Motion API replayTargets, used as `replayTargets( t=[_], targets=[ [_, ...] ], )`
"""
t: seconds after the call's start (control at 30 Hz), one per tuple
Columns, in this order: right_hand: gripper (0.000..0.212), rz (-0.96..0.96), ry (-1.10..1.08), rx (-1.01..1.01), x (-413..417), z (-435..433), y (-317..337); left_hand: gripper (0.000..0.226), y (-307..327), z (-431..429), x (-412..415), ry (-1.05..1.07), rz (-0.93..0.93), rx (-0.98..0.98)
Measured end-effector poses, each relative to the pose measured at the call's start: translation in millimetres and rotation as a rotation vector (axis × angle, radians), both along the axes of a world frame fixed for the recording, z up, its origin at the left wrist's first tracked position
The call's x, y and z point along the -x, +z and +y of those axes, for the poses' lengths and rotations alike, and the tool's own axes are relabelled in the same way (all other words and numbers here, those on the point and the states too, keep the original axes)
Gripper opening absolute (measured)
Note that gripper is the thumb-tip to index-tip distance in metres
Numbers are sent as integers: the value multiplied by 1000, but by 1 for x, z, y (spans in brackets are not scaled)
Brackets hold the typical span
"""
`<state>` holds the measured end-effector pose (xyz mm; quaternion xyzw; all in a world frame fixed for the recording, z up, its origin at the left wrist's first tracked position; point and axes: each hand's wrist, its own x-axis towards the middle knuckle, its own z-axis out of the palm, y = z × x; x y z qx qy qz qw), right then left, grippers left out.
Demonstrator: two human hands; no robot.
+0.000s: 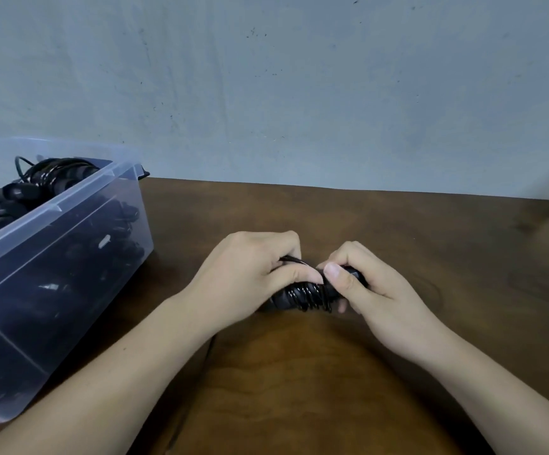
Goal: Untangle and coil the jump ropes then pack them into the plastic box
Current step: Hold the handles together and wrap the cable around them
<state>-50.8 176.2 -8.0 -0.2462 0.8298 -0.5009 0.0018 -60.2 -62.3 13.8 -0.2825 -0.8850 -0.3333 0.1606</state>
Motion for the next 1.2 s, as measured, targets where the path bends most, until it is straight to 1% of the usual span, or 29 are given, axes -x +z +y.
replayTargets(
  t=[0.1, 0.17, 0.23, 0.33, 0.43, 0.5, 0.53, 0.6, 0.67, 0.73, 0.8, 0.9, 1.0, 1.1, 1.2],
  targets=[
    [31, -61, 87, 3, -1, 4, 4, 44, -6, -7, 10, -59, -76, -51],
    [35, -136, 156, 55, 0, 8, 7, 45, -12, -8, 16, -82, -115, -77],
    [37, -233, 231, 195, 0, 12, 11, 46, -16, -5, 18, -89, -142, -80],
    [32, -345, 334, 398, -2, 19, 21, 36, -23, 2, 21, -90, -220, -72],
    [23, -397, 419, 545, -2, 24, 32, 53, -36, 7, 20, -34, -257, 5],
    [24, -436, 454, 669, -1, 25, 37, 46, -39, 12, 13, -8, -259, 53],
    [24, -441, 445, 717, -1, 26, 38, 35, -39, 17, 8, -17, -254, 72],
    [15, -399, 383, 757, -2, 25, 40, 18, -32, 30, -2, -69, -227, 81],
    [9, -340, 311, 759, -3, 23, 40, 20, -28, 41, -8, -108, -226, 104],
    [10, -280, 228, 716, -3, 21, 37, 30, -28, 48, -12, -105, -260, 170],
    [15, -183, 117, 615, 0, 20, 30, 30, -31, 50, -15, -111, -257, 252],
    [15, -30, -35, 394, 4, 20, 21, 26, -30, 50, -20, -113, -235, 355],
    [15, 116, -129, 142, 10, 22, 11, 29, -30, 49, -24, -118, -193, 421],
    [16, 161, -166, -34, 15, 23, 5, 32, -26, 45, -24, -94, -88, 469],
    [13, 137, -164, -182, 17, 20, 0, 32, -16, 35, -20, -53, -11, 425]
  ],
)
